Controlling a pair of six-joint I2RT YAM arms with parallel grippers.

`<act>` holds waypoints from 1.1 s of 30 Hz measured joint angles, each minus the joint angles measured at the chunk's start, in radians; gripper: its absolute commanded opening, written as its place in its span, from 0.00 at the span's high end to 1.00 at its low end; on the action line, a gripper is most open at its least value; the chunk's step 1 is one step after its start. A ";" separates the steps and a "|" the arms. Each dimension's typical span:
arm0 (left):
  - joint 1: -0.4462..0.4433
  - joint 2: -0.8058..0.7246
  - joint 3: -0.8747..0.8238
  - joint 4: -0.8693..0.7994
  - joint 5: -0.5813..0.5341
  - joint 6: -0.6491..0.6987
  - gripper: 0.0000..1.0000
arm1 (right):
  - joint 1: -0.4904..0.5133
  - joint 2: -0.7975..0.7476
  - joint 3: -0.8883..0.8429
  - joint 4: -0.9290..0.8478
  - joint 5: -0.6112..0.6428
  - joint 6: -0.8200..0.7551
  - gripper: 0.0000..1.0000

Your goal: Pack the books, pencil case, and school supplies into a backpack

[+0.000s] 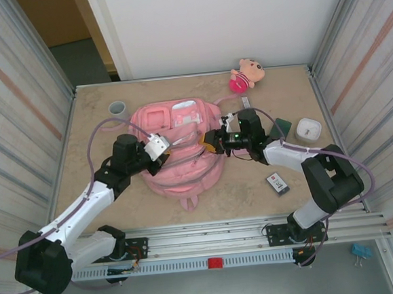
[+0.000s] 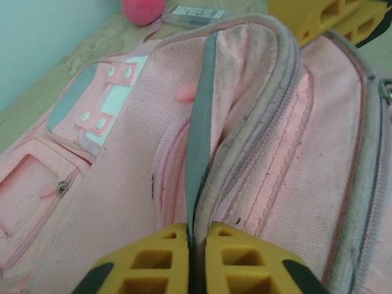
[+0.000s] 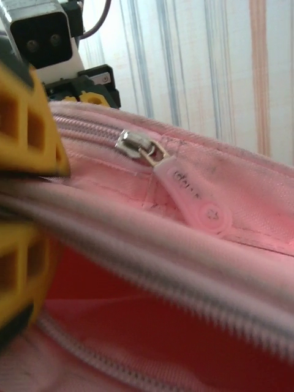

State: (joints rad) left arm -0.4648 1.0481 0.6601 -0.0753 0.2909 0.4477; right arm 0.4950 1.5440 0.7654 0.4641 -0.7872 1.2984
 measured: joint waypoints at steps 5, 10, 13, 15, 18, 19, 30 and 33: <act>-0.043 -0.012 0.142 -0.166 -0.076 -0.076 0.56 | 0.049 0.000 -0.021 0.064 0.088 0.063 1.00; -0.129 -0.101 0.268 -0.319 -0.156 -0.302 0.55 | 0.101 0.000 -0.021 0.087 0.166 0.082 1.00; -0.188 -0.146 0.268 -0.357 -0.200 -0.485 0.55 | 0.128 0.000 -0.021 0.089 0.202 0.083 1.00; -0.255 -0.148 0.255 -0.375 -0.248 -0.622 0.53 | 0.143 0.000 -0.020 0.088 0.227 0.083 1.00; -0.362 -0.106 0.243 -0.417 -0.328 -0.782 0.52 | 0.164 0.000 -0.016 0.084 0.259 0.083 1.00; -0.386 -0.088 0.243 -0.428 -0.345 -0.820 0.52 | 0.170 0.000 -0.012 0.080 0.268 0.083 1.00; -0.453 0.100 0.248 -0.509 -0.418 -1.115 0.50 | 0.203 0.000 0.037 0.021 0.307 0.079 1.00; -0.460 0.116 0.251 -0.508 -0.430 -1.138 0.50 | 0.209 0.000 0.043 0.012 0.316 0.078 1.00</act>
State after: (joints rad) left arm -0.9253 1.1641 0.9112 -0.5831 -0.1394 -0.6903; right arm 0.7044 1.5444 0.8082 0.4763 -0.4709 1.3766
